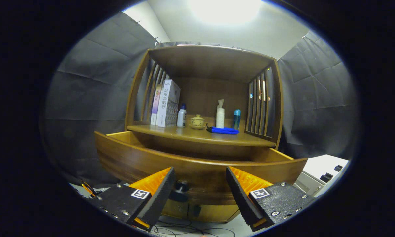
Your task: Pull open the drawer, take out the items inside it, and place them on the countertop above the cabinet.
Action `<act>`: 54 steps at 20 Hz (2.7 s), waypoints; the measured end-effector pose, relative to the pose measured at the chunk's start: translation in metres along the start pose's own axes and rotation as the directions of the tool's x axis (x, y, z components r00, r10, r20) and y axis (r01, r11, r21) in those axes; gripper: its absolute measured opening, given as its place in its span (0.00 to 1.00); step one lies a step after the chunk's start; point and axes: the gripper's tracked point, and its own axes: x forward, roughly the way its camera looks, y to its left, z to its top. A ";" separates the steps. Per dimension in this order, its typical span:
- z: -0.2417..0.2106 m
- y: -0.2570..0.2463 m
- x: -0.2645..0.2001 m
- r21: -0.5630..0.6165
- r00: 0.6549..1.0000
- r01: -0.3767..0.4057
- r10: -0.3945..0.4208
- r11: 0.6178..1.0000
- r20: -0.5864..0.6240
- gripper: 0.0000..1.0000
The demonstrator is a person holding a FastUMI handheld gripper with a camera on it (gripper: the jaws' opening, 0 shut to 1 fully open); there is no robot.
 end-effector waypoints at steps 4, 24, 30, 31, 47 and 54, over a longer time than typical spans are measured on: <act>0.027 -0.027 0.011 0.049 1.000 0.028 -0.028 0.998 -0.005 0.95; 0.020 -0.040 0.116 0.233 0.896 -0.070 0.164 0.970 -0.413 0.95; 0.001 -0.031 0.134 0.264 0.840 -0.053 0.186 0.963 -0.509 0.94; -0.003 -0.028 0.137 0.266 0.829 -0.052 0.190 0.962 -0.526 0.94; -0.069 0.023 0.117 0.406 0.574 -0.070 0.370 0.911 -0.730 0.22; -0.047 0.016 0.110 0.396 0.636 -0.138 0.388 0.908 -0.667 0.18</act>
